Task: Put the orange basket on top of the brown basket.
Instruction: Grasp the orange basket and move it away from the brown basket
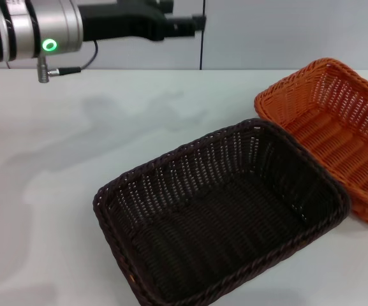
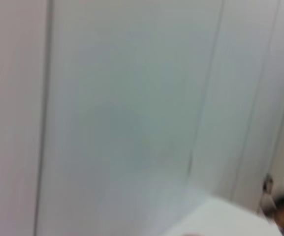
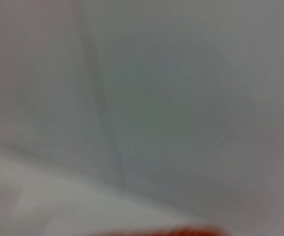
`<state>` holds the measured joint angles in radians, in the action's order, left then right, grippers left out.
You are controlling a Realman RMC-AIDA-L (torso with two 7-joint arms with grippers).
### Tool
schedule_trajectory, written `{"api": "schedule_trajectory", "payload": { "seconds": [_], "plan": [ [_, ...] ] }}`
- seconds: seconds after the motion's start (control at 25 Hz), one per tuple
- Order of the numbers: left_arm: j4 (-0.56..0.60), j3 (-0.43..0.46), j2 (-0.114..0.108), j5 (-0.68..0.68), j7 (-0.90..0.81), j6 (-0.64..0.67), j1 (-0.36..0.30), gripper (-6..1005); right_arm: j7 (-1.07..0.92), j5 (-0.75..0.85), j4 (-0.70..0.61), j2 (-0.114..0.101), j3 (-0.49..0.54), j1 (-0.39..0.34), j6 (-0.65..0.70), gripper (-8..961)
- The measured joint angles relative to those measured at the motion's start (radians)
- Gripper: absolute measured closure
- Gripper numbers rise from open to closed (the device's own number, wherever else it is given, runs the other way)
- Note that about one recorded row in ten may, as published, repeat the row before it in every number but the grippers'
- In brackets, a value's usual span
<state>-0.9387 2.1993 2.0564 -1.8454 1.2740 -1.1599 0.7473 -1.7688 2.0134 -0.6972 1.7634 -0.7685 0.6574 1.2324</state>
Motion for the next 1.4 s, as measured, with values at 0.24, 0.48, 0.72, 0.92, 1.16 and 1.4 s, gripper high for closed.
{"api": "schedule_trajectory", "payload": {
  "seconds": [0.24,0.48,0.72,0.92,1.16,1.4],
  "plan": [
    [0.017,-0.003,0.001,0.094,0.049,0.033,-0.021,138,-0.083,0.531,-0.141,-0.007,-0.012,0.077,0.268,384],
    [0.055,-0.007,0.001,0.107,0.05,0.049,-0.008,138,-0.055,0.638,-0.138,-0.005,-0.063,0.101,0.346,383],
    [0.071,-0.007,0.001,0.122,0.049,0.051,0.0,138,-0.023,0.658,-0.136,0.01,-0.15,0.106,0.416,383],
    [0.082,-0.007,0.002,0.154,0.042,0.052,0.002,138,0.014,0.678,-0.146,0.039,-0.18,0.113,0.487,385],
    [0.091,-0.009,0.001,0.181,0.04,0.053,0.012,138,0.052,0.696,-0.154,0.07,-0.207,0.119,0.545,386],
    [0.098,-0.01,0.0,0.181,0.039,0.075,0.03,138,0.084,0.712,-0.156,0.107,-0.218,0.13,0.584,386]
  ]
}}
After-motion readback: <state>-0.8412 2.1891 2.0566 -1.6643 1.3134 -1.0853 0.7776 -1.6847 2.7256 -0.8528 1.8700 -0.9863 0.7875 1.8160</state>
